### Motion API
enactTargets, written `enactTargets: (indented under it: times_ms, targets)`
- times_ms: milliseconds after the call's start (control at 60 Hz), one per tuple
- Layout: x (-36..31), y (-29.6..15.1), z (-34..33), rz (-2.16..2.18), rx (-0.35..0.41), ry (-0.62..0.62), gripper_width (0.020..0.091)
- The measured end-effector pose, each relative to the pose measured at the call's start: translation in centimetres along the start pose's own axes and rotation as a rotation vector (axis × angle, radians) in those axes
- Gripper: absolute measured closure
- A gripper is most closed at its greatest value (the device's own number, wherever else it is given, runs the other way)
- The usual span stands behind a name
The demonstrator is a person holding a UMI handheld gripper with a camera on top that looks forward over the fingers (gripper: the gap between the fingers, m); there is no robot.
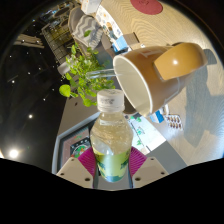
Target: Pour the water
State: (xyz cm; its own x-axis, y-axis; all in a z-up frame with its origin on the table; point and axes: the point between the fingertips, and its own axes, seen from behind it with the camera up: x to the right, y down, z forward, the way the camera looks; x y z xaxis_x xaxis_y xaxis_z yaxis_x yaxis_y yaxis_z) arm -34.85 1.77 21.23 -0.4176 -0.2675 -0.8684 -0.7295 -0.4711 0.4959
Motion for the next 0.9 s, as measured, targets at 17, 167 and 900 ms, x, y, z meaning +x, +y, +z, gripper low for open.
enactTargets:
  times_ms: [17,167,900]
  targets:
    - [0.0,0.1,-0.1,-0.005,-0.003,0.003,0.0721]
    - [-1.3,0.9,-1.4,-0.224,-0.031,0.068,0.0722]
    - [-7.0,-24.2,-14.1,-1.874,0.259,0.684,0.0716]
